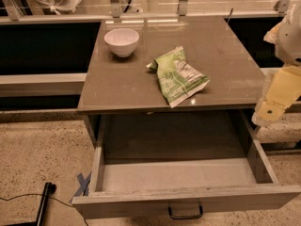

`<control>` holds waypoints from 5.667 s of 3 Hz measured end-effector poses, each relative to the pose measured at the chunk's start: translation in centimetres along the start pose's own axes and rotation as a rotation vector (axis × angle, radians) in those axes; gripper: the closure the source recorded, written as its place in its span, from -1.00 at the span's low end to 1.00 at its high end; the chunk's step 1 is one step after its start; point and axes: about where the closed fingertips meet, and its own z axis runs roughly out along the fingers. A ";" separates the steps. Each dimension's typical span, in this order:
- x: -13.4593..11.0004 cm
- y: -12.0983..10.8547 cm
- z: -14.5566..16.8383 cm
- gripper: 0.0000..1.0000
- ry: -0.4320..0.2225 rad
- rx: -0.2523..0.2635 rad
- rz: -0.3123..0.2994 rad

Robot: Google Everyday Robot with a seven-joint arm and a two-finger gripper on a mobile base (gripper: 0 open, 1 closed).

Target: Place green jalapeno chip bag into top drawer

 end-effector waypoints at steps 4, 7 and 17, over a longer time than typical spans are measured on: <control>-10.2 -10.7 8.5 -1.00 -0.074 0.031 -0.018; -11.3 -14.8 23.5 -0.36 -0.068 -0.184 0.288; -10.3 2.2 10.4 1.00 -0.642 -0.426 -0.139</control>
Offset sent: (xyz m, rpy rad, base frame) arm 0.0688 0.0385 -0.0220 0.0428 -0.0026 0.0950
